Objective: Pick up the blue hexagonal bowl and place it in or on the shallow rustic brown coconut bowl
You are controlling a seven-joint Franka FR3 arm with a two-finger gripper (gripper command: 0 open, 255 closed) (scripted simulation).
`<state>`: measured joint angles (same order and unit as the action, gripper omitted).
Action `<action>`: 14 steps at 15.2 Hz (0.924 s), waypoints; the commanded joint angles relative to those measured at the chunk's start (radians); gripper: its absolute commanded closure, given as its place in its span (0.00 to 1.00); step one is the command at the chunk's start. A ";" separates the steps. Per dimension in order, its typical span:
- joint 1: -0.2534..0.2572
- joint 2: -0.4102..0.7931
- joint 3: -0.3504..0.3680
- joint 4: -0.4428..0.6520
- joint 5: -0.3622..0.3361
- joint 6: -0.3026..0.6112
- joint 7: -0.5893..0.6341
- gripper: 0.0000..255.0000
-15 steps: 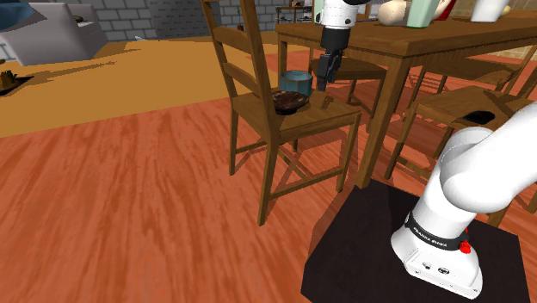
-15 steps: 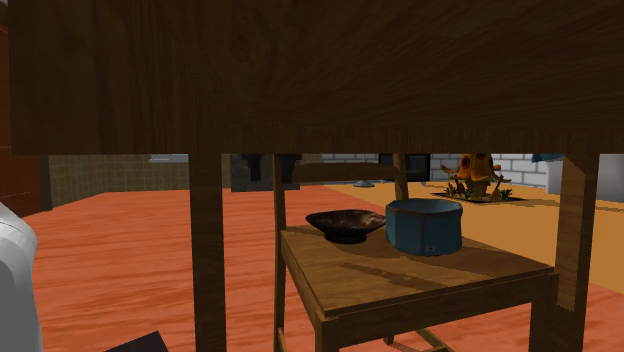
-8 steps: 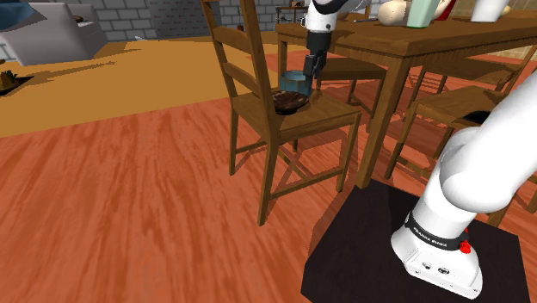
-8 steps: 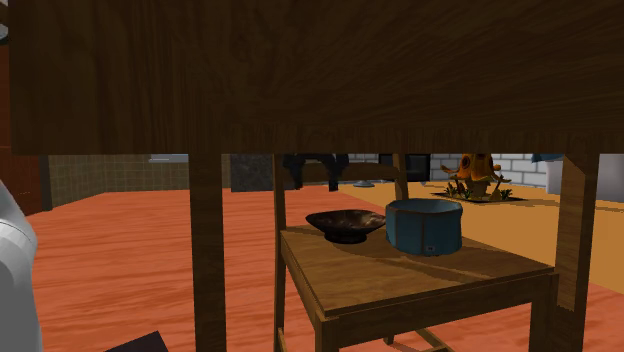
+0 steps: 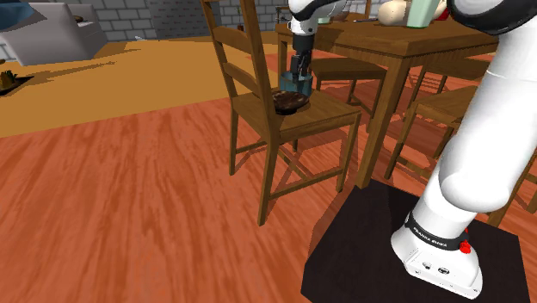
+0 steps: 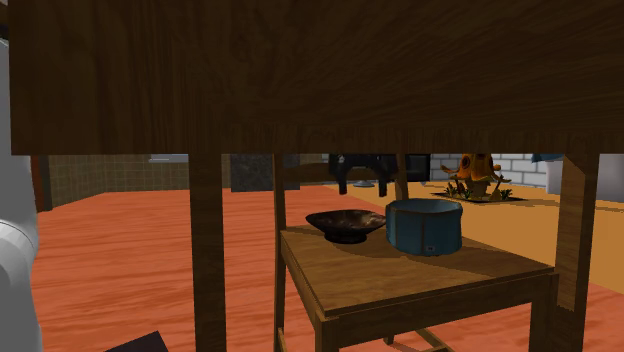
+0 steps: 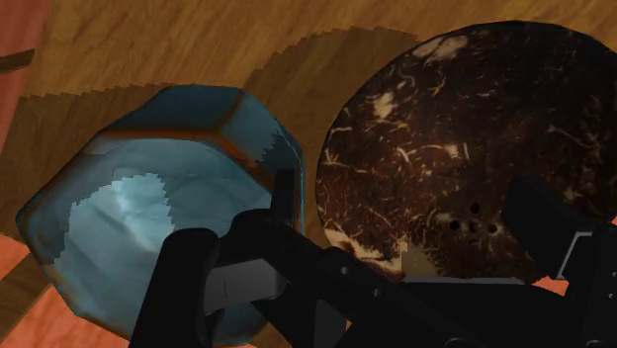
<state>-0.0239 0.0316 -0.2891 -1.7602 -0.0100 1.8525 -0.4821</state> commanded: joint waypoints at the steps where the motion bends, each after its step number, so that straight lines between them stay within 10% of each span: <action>1: -0.013 0.091 -0.011 0.098 0.023 -0.007 -0.034 0.00; 4: -0.040 0.213 -0.017 0.242 0.056 -0.029 -0.074 0.00; 14: -0.041 0.226 -0.015 0.158 0.060 0.067 -0.077 0.00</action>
<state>-0.0648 0.2570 -0.3040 -1.6007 0.0499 1.9174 -0.5592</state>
